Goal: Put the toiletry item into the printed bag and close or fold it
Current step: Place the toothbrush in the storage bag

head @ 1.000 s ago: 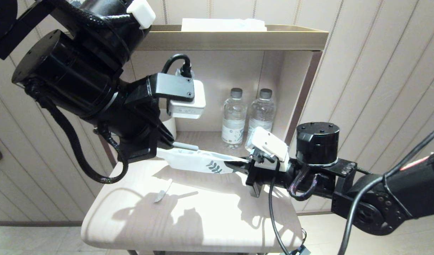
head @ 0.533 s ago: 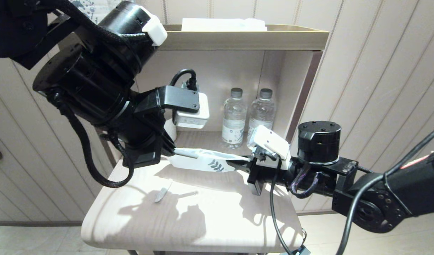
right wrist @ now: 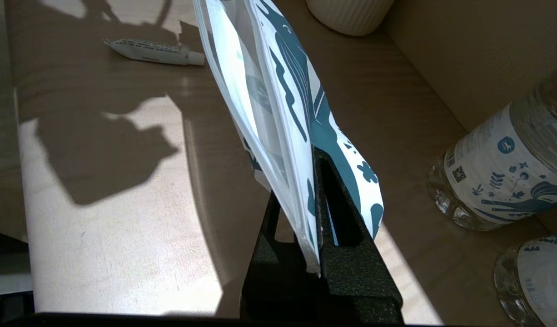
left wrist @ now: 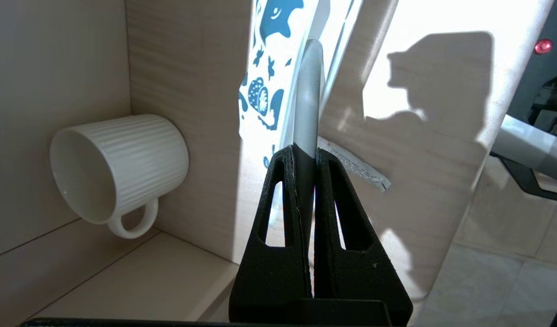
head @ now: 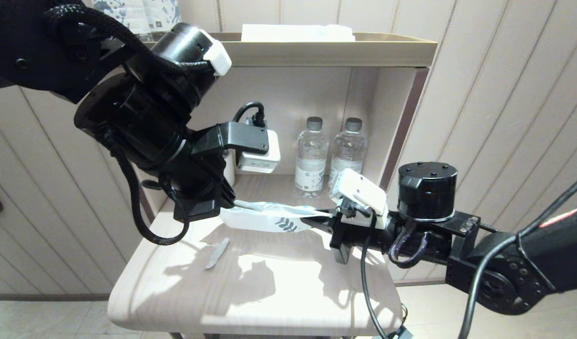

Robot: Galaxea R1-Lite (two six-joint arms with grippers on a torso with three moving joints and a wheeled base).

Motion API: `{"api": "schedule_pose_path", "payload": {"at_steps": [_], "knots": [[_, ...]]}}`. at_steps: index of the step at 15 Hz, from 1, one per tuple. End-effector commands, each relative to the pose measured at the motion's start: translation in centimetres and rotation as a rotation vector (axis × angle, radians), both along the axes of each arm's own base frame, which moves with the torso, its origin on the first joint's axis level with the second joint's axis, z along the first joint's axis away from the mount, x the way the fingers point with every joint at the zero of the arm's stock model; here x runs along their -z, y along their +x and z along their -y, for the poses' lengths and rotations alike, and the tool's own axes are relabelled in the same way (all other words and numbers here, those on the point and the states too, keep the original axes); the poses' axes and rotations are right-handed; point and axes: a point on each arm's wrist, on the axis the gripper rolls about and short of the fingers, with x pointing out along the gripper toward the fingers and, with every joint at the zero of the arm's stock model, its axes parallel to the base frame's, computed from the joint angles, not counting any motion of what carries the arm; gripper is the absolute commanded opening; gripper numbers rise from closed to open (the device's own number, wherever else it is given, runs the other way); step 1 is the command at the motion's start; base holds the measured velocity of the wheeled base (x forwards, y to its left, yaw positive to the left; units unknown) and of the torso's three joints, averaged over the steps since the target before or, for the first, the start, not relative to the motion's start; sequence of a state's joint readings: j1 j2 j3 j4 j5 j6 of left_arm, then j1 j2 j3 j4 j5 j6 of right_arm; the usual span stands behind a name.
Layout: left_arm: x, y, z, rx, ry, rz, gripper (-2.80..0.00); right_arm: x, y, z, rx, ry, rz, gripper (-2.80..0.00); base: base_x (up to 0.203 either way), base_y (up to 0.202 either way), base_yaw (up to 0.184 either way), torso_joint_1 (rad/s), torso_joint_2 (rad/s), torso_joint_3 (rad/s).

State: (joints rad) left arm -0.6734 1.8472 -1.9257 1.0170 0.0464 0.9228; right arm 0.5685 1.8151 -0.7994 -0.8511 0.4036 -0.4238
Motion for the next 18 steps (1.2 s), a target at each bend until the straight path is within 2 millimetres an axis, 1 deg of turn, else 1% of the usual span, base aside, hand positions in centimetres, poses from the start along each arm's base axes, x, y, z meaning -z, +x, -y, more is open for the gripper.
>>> {"api": "schedule_pose_path", "payload": {"at_steps": [1,6,9,11,18], "knots": [[0.3,0.2,0.1,0.003,0.012,-0.010,-2.80,-0.2,-0.2,0.0,-0.007,0.004,0.010,-2.80,0.000,0.000,0.000,0.000,0.00,0.000],[1.0,0.7,0.6,0.008,0.019,-0.031,-2.80,-0.7,-0.7,0.3,-0.035,0.012,0.013,-2.80,0.000,0.000,0.000,0.000,0.00,0.000],[1.0,1.1,1.0,0.039,-0.037,-0.029,-2.80,-1.3,-1.4,0.6,-0.074,0.015,-0.003,-2.80,0.000,0.000,0.000,0.000,0.00,0.000],[1.0,1.1,1.0,0.044,-0.044,-0.031,-2.80,-1.7,-1.7,0.7,-0.090,0.023,-0.002,-2.80,0.000,0.000,0.000,0.000,0.00,0.000],[1.0,1.0,1.1,0.067,-0.063,-0.049,-2.80,-1.5,-1.8,0.7,-0.098,0.022,-0.006,-2.80,0.000,0.000,0.000,0.000,0.00,0.000]]}}
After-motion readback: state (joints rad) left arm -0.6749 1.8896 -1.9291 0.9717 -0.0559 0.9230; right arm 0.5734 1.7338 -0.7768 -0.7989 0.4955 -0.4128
